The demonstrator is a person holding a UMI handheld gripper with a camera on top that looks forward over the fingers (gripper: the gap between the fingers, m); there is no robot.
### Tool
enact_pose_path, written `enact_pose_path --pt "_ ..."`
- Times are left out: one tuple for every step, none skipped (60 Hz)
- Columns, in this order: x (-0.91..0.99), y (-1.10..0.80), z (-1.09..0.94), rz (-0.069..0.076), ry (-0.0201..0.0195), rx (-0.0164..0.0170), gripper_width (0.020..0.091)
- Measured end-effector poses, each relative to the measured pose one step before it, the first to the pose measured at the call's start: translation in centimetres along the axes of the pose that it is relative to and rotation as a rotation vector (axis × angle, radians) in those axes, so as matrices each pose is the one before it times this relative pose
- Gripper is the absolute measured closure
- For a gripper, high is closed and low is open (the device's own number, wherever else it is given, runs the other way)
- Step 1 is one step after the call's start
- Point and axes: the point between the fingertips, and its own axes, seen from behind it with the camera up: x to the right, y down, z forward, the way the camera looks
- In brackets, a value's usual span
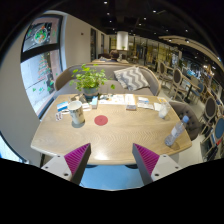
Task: Pour water
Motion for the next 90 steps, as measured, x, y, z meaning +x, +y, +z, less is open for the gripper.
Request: enact_pose_path --pt "0.519 0.146 0.526 0.0041 0.00319 0.00049 0.025" --pt "0.224 0.06 0.012 0.0044 0.00476 -0.00095 0.025" --pt "0.695 0.045 0.053 0.0044 0.00419 0.00033 0.0251" --pt "0.953 0.157 0.197 0.0038 0.00063 0.00065 0.0248" --pt "0.656 0.102 0.143 0.0037 0.00096 0.00062 0.0249" --pt "0.309 0.017 -0.338 0.0032 0.00112 -0.00087 0.0249" --pt "-1.338 -0.144 -0.177 0.0039 0.00285 -0.00069 0.0249" --pt "2.213 0.341 0.237 0.001 -0.00135 0.00057 0.0251" --pt "0.93 0.197 0.289 0.0015 0.00227 -0.00006 0.025" --pt "0.977 0.22 0.657 0.0017 0.00267 0.00135 0.025" --pt "0.701 0.106 -0.224 0.002 0.00359 -0.00148 0.0249" --pt "0.807 0.138 0.186 0.0012 0.00284 0.0011 0.0249" --pt "0.768 0.133 0.195 0.0014 0.00224 0.00114 0.025" --pt "0.792 0.153 0.217 0.0008 0.00228 0.00062 0.0251" --pt "0.8 0.171 0.23 0.0009 0.00258 0.00011 0.025" --pt "0.819 0.18 0.233 0.0012 0.00357 -0.00044 0.025" --pt "0.845 0.215 0.218 0.0012 0.00382 -0.0005 0.0251" --pt "0.825 0.185 0.247 0.0013 0.00346 0.00009 0.0251" --pt "0.857 0.228 0.262 0.0016 0.00313 -0.0002 0.0251" --pt "0.877 0.214 0.266 0.0017 0.00323 -0.00019 0.0252" --pt "0.895 0.235 0.256 0.0015 0.00388 -0.00106 0.0252" --pt "0.916 0.253 0.267 0.0015 0.00438 -0.00143 0.0249" --pt "0.93 0.231 0.249 0.0021 0.00442 -0.00108 0.0251" --pt "0.945 0.191 0.263 0.0021 0.0046 0.00015 0.0253" --pt "0.928 0.196 0.358 0.0021 0.00435 0.00102 0.0253" --pt "0.981 0.192 0.343 0.0017 0.00437 0.00103 0.0252" --pt "0.978 0.213 0.393 0.0015 0.00517 0.0007 0.0252" --pt "0.981 0.227 0.395 0.001 0.00614 -0.00079 0.0253" --pt "0.991 0.242 0.419 0.0011 0.00619 -0.00158 0.0251" --pt "0.946 0.212 0.398 0.0019 0.00476 -0.00119 0.0252" --pt "0.889 0.161 0.435 0.0032 0.00303 0.00011 0.0249" --pt "0.827 0.096 0.428 0.0034 0.00164 0.0017 0.025" --pt "0.81 0.076 0.435 0.0041 0.0009 0.00276 0.0251" --pt "0.814 0.024 0.477 0.0041 0.00126 0.00275 0.025" --pt "0.769 0.023 0.492 0.0041 0.00207 0.00231 0.0251" --pt "0.735 0.041 0.495 0.0039 0.00103 0.00191 0.0252" --pt "0.676 -0.017 0.477 0.0032 -0.00119 0.00242 0.0251" --pt "0.687 -0.07 0.474 0.0024 -0.00056 0.00426 0.0253" --pt "0.587 -0.111 0.484 0.0009 -0.00167 0.00563 0.0251" --pt "0.577 -0.13 0.552 0.0 -0.00198 0.00636 0.0252" --pt "0.563 -0.131 0.547 -0.0006 -0.00119 0.00523 0.0253" --pt "0.54 -0.083 0.533 -0.001 -0.00062 0.00427 0.0251" --pt "0.502 -0.094 0.536 -0.0011 -0.00099 0.00412 0.0252" --pt "0.412 -0.151 0.536 -0.0011 -0.00219 0.00521 0.0252" --pt "0.352 -0.201 0.556 -0.0011 -0.00316 0.00577 0.0253" --pt "0.281 -0.196 0.521 -0.0012 -0.00333 0.00616 0.0251" --pt "0.277 -0.219 0.561 -0.0004 -0.00323 0.00685 0.0251" --pt "0.25 -0.212 0.535 -0.0005 -0.00301 0.00629 0.0251" --pt "0.2 -0.172 0.54 -0.0011 -0.00284 0.00516 0.0251" --pt "0.14 -0.17 0.525 -0.0009 -0.00361 0.00418 0.0251" --pt "0.127 -0.153 0.521 -0.0001 -0.00511 0.00376 0.025" --pt "0.068 -0.17 0.482 0.0002 -0.00646 0.00368 0.0251" --pt "0.036 -0.163 0.539 0.0013 -0.00667 0.00485 0.0251" --pt "0.037 -0.191 0.491 0.0005 -0.00566 0.00537 0.0251" --pt "0.069 -0.158 0.501 -0.0004 -0.00469 0.00557 0.0252" --pt "0.02 -0.1 0.503 -0.0019 -0.00562 0.00426 0.025" --pt "-0.01 -0.075 0.433 -0.0037 -0.00613 0.00225 0.0252" --pt "0.034 -0.098 0.663 -0.0041 -0.00361 0.00159 0.0257" --pt "0.076 -0.072 0.486 -0.0036 -0.00222 0.00307 0.0259" --pt "0.113 -0.081 0.428 -0.0028 -0.00258 0.00387 0.0263" --pt "-0.009 -0.061 0.415 -0.0023 -0.00417 0.00362 0.0272" --pt "-0.007 -0.06 0.363 -0.0016 -0.0052 0.00352 0.0281" --pt "-0.053 -0.034 0.362 -0.0008 -0.00518 0.00231 0.0292" --pt "-0.042 0.003 0.335 -0.0007 -0.00459 0.00114 0.031" --pt "0.159 -0.094 0.492 0.0001 -0.00379 0.00241 0.0333" --pt "-0.172 0.187 0.048 -0.0001 -0.0009 0.002 0.036" --pt "0.019 0.043 0.216 0.0005 -0.00092 0.00188 0.0392" --pt "0.006 0.021 0.209 0.0 -0.00131 0.00303 0.0421" --pt "0.001 -0.042 0.177 -0.0001 -0.00194 0.0045 0.0454" --pt "0.019 -0.081 0.129 0.0003 -0.00214 0.00606 0.049" --pt "0.134 -0.211 0.292 0.0014 -0.00306 0.00577 0.0534" --pt "-0.007 -0.088 0.043 0.0025 -0.00293 0.00645 0.0538" --pt "0.037 -0.053 0.05 0.0022 -0.00009 0.00431 0.0538" --pt "0.02 -0.022 0.01 0.0019 -0.0004 0.00288 0.0542" --pt "0.002 -0.04 -0.008 0.0021 -0.00098 0.00302 0.0553" --pt "-0.031 -0.033 0.019 0.0019 -0.00263 0.0023 0.0569" --pt "0.006 -0.013 0.024 0.0012 -0.0018 0.00199 0.0583" --pt "0.037 -0.032 -0.012 0.0012 -0.00096 0.00259 0.0598" --pt "0.047 -0.02 -0.005 0.0026 0.00049 0.00224 0.0609" --pt "0.064 0.018 -0.022 0.0056 0.0012 0.00109 0.061" --pt "0.046 -0.045 -0.006 0.0064 0.00131 0.00227 0.0625" --pt "0.064 -0.015 -0.029 0.0048 0.00184 0.00171 0.0654" --pt "0.103 -0.012 -0.022 0.0054 0.00315 0.00171 0.0655" --pt "0.07 -0.015 -0.007 0.0048 0.0028 0.00213 0.0655" --pt "0.055 0.02 0.015 0.0022 0.00174 0.00039 0.0684" --pt "-0.017 -0.053 0.159 0.0011 0.00347 -0.00109 0.0686" --pt "-0.001 -0.004 -0.004 0.0007 0.00168 0.00049 0.0686" --pt "-0.016 0.014 -0.007 -0.0016 0.00114 -0.00086 0.0699" --pt "0.012 -0.005 0.022 -0.0029 0.00201 -0.0008 0.0709" --pt "0.037 0.001 -0.002 -0.0019 0.00381 -0.00121 0.071"
